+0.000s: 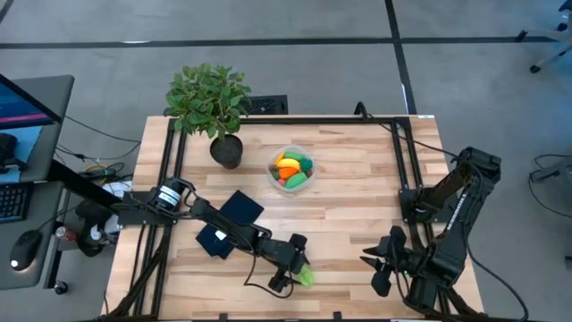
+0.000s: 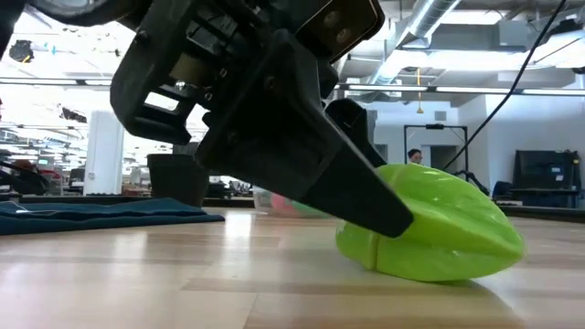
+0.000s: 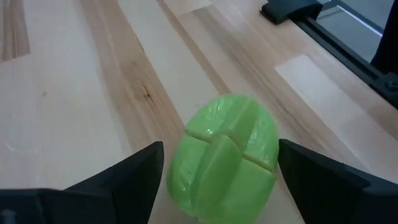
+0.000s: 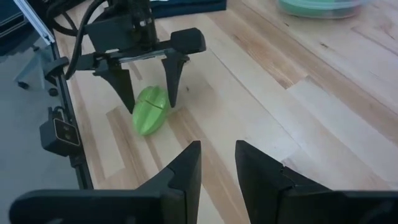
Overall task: Pick and placing Produce into tupperware
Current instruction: Put the green starfruit into the transparent bin
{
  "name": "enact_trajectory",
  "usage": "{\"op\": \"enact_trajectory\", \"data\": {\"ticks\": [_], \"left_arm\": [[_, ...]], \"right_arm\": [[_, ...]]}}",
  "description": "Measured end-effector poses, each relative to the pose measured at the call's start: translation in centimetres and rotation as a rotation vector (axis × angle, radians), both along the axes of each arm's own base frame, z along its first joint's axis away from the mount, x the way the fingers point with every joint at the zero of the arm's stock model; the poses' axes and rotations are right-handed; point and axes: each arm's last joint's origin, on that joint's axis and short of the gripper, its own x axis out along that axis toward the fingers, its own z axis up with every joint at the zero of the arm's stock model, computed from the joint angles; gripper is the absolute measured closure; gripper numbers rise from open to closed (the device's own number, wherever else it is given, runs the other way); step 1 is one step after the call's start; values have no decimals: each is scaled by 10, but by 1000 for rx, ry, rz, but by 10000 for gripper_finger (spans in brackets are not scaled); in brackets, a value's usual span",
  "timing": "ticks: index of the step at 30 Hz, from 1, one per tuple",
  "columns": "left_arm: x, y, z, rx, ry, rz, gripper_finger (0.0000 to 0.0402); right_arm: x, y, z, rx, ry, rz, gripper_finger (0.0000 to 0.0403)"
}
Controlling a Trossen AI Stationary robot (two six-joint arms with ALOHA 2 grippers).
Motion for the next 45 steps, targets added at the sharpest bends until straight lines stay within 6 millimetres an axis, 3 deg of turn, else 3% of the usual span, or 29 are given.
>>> {"op": "enact_trajectory", "data": {"ticks": [18,32,45], "left_arm": [[0,0,0,-20,11,26,165],[4,6,2,6,-19,131,164],[29,34,23,80,-99,183,164]], "right_arm": [[0,0,0,3,-1,0,310],[0,0,0,-4,2,4,310],[-10,4,-1,27,17,10,310]]}}
